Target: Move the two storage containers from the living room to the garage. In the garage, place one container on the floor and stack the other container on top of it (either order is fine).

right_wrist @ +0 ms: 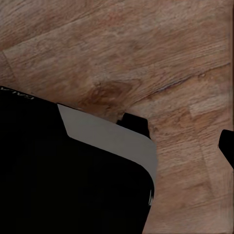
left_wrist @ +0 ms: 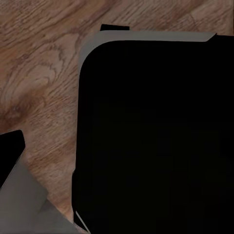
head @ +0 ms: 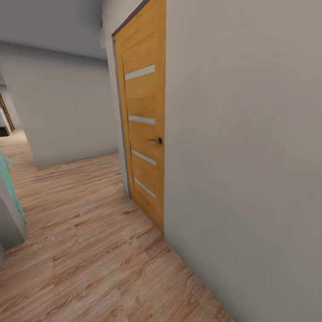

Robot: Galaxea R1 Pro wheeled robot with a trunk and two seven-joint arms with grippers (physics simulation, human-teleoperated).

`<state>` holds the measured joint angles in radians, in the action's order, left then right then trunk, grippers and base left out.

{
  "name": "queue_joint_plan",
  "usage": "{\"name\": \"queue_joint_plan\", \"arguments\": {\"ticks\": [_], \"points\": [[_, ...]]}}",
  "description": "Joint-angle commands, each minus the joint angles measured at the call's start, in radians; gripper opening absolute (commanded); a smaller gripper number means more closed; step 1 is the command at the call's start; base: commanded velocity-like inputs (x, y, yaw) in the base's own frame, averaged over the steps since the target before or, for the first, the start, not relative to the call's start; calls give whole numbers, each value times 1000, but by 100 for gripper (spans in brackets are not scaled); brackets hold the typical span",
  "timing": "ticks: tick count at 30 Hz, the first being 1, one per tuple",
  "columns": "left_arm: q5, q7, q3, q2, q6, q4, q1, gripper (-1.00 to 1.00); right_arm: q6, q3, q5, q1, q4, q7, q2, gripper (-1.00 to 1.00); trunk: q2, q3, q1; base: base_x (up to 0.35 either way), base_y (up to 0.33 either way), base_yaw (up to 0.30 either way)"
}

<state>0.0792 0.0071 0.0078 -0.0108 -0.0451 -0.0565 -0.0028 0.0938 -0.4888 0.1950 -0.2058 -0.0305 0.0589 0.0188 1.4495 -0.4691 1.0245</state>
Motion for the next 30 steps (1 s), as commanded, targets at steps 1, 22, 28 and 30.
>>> {"name": "queue_joint_plan", "arguments": {"ticks": [1, 22, 28, 30], "points": [[8, 1, 0, 0, -2, 0, 0, 100, 7, -7, 11, -1, -3, 4, 0, 100, 0, -1, 1, 321, 0, 169], [8, 1, 0, 0, -2, 0, 0, 100, 9, -7, 11, -1, -3, 4, 0, 100, 0, -1, 1, 320, 0, 276], [8, 1, 0, 0, -2, 0, 0, 100, 9, -7, 10, -1, -3, 4, 0, 100, 0, -1, 1, 317, 0, 285], [8, 1, 0, 0, -2, 1, 0, 100, 9, -7, 10, -1, -3, 4, 0, 100, 0, -1, 1, 317, 0, 285]]}}
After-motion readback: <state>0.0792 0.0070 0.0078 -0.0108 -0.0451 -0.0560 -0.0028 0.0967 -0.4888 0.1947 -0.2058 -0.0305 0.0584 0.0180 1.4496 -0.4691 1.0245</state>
